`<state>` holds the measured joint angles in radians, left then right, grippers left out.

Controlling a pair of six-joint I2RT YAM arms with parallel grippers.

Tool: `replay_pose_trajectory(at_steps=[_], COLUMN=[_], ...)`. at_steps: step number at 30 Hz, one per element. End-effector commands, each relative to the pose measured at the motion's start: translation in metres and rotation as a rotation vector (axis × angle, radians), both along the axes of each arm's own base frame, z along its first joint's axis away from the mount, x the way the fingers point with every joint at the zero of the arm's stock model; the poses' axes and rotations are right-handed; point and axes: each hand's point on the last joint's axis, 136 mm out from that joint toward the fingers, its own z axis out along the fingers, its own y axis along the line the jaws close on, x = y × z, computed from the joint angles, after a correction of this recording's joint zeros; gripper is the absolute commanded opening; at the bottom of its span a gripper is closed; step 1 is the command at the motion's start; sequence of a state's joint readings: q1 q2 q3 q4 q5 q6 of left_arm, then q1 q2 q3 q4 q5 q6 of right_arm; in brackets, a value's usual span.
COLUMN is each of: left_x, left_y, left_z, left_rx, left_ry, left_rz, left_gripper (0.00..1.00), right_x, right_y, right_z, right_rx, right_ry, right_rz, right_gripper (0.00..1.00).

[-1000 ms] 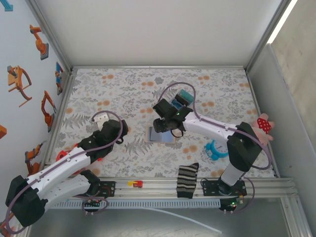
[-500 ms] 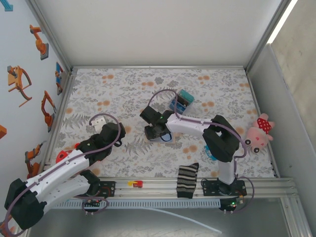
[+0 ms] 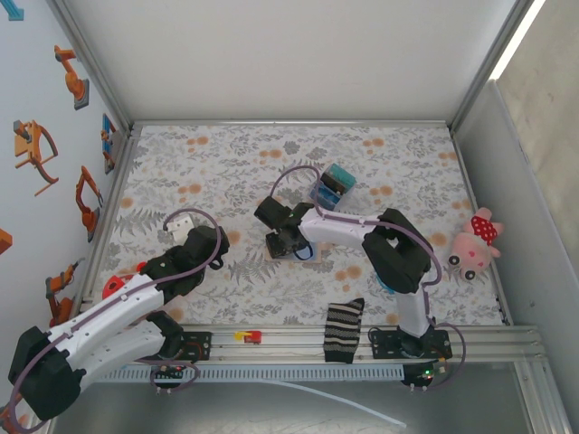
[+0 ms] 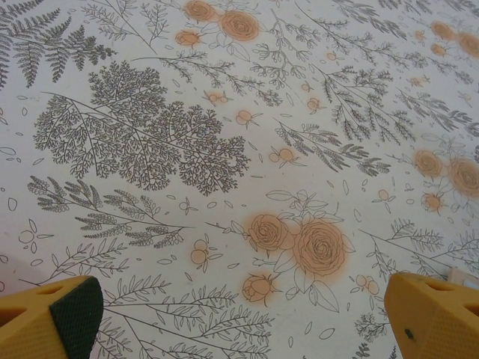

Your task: Take the credit cards out of the card holder

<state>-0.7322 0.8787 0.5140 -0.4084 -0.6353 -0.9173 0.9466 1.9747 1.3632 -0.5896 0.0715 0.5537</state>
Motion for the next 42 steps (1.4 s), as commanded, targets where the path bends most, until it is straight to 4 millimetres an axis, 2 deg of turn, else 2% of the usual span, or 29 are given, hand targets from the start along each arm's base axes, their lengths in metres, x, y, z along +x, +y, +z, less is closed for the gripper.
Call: replay_pose_trajectory(at_steps=[1,5,13,21,26,31,35,42], left_x=[-0.002,-0.001,0.000,0.000,0.000,0.002,0.005,0.007], left_y=[0.005,0.003,0.002,0.000,-0.007,-0.012,-0.015,-0.018], left_z=[-0.005,-0.006,-0.006,-0.001,0.006,0.011,0.013,0.017], left_rx=[0.014,0.019,0.017,0.015,0.008,-0.012,-0.015,0.000], left_ry=[0.015,0.024,0.028,0.028,0.024,0.005,-0.002,-0.001], left_rz=[0.023,0.019,0.019,0.001,-0.047,-0.072,-0.078,-0.093], left_gripper=[0.97,0.97,0.97,0.97,0.97,0.97,0.97,0.97], right_x=[-0.007,-0.012,-0.019,-0.023,-0.030,-0.029,-0.023,-0.013], right_y=[-0.006,-0.007,-0.020,-0.021,-0.014,-0.020,-0.028,-0.043], right_z=[-0.011,-0.017,-0.023,-0.017,-0.007,0.004,0.010,0.020], right_rx=[-0.020,-0.013,-0.050,-0.032,0.023,0.015,-0.017,-0.090], right_ry=[0.033,0.055,0.064,0.062,0.067,0.029,-0.006,-0.064], right_rz=[-0.017,-0.018,-0.014,0.028,0.101,0.125,0.107,0.064], right_gripper=[0.50,0.57,0.55,0.38,0.25,0.17,0.17,0.31])
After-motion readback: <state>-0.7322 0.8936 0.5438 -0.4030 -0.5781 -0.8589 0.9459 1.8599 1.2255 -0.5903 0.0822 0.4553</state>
